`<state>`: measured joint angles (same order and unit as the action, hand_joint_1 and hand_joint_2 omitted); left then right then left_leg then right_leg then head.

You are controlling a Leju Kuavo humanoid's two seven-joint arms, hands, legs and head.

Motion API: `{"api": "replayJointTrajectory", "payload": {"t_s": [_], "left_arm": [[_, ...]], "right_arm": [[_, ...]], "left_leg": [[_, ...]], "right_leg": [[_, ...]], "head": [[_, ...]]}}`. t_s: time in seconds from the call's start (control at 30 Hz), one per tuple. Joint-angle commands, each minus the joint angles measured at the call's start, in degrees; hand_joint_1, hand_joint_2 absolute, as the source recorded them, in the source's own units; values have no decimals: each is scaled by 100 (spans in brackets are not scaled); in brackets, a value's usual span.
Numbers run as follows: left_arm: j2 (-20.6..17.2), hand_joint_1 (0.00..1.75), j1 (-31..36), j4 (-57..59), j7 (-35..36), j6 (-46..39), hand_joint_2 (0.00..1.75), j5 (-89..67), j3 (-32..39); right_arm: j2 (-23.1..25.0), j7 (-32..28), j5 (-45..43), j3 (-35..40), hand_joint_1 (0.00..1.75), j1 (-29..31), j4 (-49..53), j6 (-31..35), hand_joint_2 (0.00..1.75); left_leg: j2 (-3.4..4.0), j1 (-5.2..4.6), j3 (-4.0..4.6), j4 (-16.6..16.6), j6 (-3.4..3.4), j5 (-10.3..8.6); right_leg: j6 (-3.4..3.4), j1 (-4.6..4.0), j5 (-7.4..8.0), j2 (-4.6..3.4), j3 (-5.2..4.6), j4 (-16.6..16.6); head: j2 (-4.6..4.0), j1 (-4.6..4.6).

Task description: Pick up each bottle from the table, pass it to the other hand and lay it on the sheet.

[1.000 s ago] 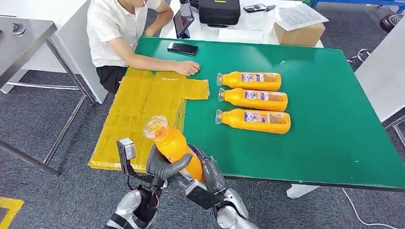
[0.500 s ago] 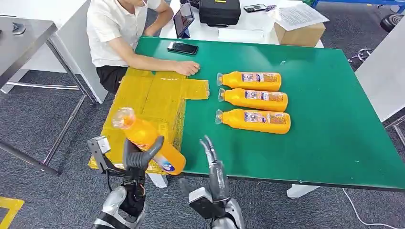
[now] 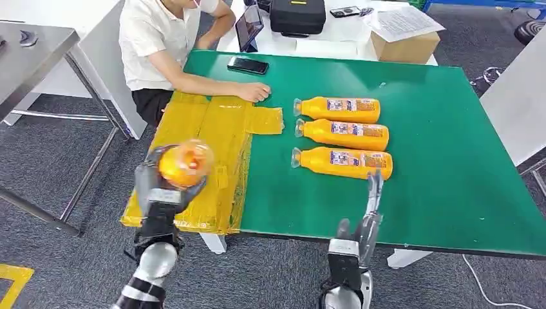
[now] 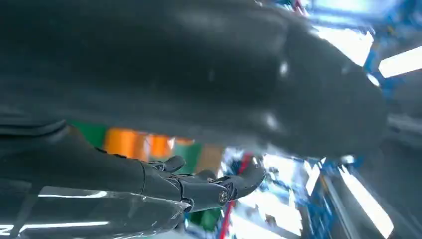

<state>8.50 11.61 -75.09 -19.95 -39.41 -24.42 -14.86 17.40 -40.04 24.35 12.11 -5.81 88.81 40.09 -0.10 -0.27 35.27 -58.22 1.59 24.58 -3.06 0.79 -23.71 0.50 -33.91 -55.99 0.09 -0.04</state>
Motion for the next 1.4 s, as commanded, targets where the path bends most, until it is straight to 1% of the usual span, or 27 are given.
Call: {"api": "replayJointTrajectory", "payload": {"t_s": [0.03,0.1,0.13,0.17,0.2,0.27,0.3,0.33,0.37,0.4,0.43,0.5,0.57,0.6,0.67,0.7,0.73,0.77,0.8,0.87,0.9,1.0,1.03,1.07,1.1,1.13,1.4], "left_arm": [[-171,175,1528,2736,763,387,175,-1714,-434],[-183,175,1877,3232,1130,534,175,-2259,-623],[-214,175,2037,3438,1277,672,175,-2538,-756],[-223,175,2127,3551,1373,765,175,-2661,-808],[-213,175,2309,3764,1494,1056,175,-2816,-874],[-202,175,2450,3894,1557,1362,175,-2886,-920],[-188,175,2565,4012,1575,1752,175,-2864,-930],[-178,175,2626,4080,1541,2021,175,-2793,-910],[-160,175,2676,4145,1522,2224,175,-2701,-861],[-136,175,2725,4218,1492,2413,175,-2595,-803],[-125,175,2730,4233,1486,2450,175,-2573,-793],[-125,175,2730,4233,1486,2450,175,-2573,-793],[-125,175,2730,4233,1486,2450,175,-2573,-793],[-125,175,2730,4233,1486,2450,175,-2573,-793],[-73,175,2805,4394,1492,2853,175,-2361,-689],[-52,141,2886,4518,1494,3156,175,-2204,-613],[-44,68,2937,4600,1500,3263,175,-2126,-574],[-28,21,2976,4657,1521,3342,175,-2029,-501],[-7,0,3013,4723,1509,3483,175,-1924,-443],[20,0,3095,4845,1446,3925,175,-1600,-257],[-7,0,3145,4883,1425,4080,175,-1543,-245],[-4,0,3274,4972,1492,4284,175,-1433,-247],[5,0,3300,4987,1468,4354,175,-1375,-235],[27,0,3311,4997,1417,4455,175,-1269,-180],[57,0,3307,5027,1379,4596,175,-1089,-97],[43,0,3323,5041,1374,4661,175,-1053,-110],[42,0,3310,5056,1376,4666,175,-1051,-144]], "right_arm": [[171,4,0,-473,0,104,868,-9,0],[113,4,-110,-352,0,146,812,-9,0],[104,4,-153,-326,0,158,780,-9,0],[95,4,-203,-298,0,162,754,-9,0],[55,4,-292,-237,0,176,677,-9,0],[13,4,-391,-194,0,170,629,-9,0],[-52,4,-514,-115,0,173,599,-9,0],[-83,4,-548,-84,0,177,593,-9,0],[-116,4,-613,-43,0,186,549,-9,0],[-157,4,-672,0,0,198,517,-9,0],[-159,4,-679,-2,0,196,516,-9,0],[-159,4,-679,-2,0,196,516,-9,0],[-159,4,-679,-2,0,196,516,-9,0],[-159,4,-679,-2,0,196,516,-9,0],[-193,4,-737,29,0,208,468,-9,0],[-230,4,-817,74,0,223,431,-9,0],[-242,4,-815,82,0,221,409,-9,0],[-254,4,-833,97,0,218,387,-9,0],[-259,4,-851,97,0,217,374,-9,0],[-286,4,-928,132,0,222,321,-9,0],[-303,4,-953,153,0,229,296,-9,0],[-321,4,-992,199,0,277,199,-9,0],[-325,4,-1009,212,0,293,174,-9,0],[-325,4,-1029,221,0,309,128,-9,0],[-339,4,-1095,250,0,329,68,-9,0],[-339,4,-1089,253,0,338,48,-9,0],[-341,4,-1085,256,0,335,32,-9,0]], "left_leg": [[-7,2,-17,2,-10,0],[2,5,-21,3,-11,2],[4,3,-10,2,-8,-2],[-3,5,-17,3,-11,-1],[-10,7,-27,4,-16,0],[-9,7,-22,2,-14,-2],[3,5,-12,1,-11,-3],[10,8,-22,-1,-15,3],[15,4,-9,0,-9,-2],[12,8,-19,-1,-12,2],[15,5,-6,-1,-8,-3],[15,8,-18,2,-11,0],[21,4,-4,1,-6,-4],[19,7,-16,2,-10,0],[18,5,-7,1,-7,-3],[17,6,-15,-1,-10,1],[18,6,-9,0,-9,-2],[19,8,-18,0,-12,2],[17,9,-28,1,-14,4],[19,5,-3,1,-6,-4],[18,10,-18,1,-11,1],[23,7,-11,1,-10,-1],[24,6,-3,0,-7,-3],[23,10,-16,-1,-12,2],[19,7,-5,-1,-8,-3],[19,10,-19,-2,-13,3],[22,6,-11,1,-9,-1]], "right_leg": [[11,-2,-2,6,18,-1],[26,-5,7,4,22,1],[22,-3,9,8,10,0],[25,-5,6,13,18,1],[30,-8,1,18,31,1],[28,-7,2,16,27,-1],[24,-6,8,5,16,-1],[28,-9,4,-2,25,-2],[22,-5,10,-5,10,-2],[27,-9,6,-5,20,-3],[21,-6,11,-5,7,-2],[24,-9,8,-5,20,2],[19,-5,13,-9,4,-2],[23,-8,9,-9,16,-1],[20,-6,11,-7,7,-2],[24,-6,7,-7,16,-4],[22,-7,11,-8,10,-2],[25,-9,8,-10,19,-2],[28,-10,5,-9,29,-2],[20,-6,14,-8,5,-1],[25,-10,9,-9,20,1],[23,-7,12,-14,13,0],[20,-7,14,-13,5,-2],[25,-11,9,-13,18,-2],[21,-7,12,-8,7,-3],[26,-11,7,-10,21,-4],[22,-7,12,-12,12,-4]], "head": [[0,0],[0,-2],[0,-2],[0,0],[0,0],[0,0],[0,-2],[0,0],[0,-2],[0,-2],[0,-2],[0,0],[0,-2],[0,-2],[0,-2],[0,0],[0,-2],[0,-2],[0,0],[0,0],[0,-2],[0,0],[0,-2],[0,0],[0,-2],[0,0],[0,0]]}}
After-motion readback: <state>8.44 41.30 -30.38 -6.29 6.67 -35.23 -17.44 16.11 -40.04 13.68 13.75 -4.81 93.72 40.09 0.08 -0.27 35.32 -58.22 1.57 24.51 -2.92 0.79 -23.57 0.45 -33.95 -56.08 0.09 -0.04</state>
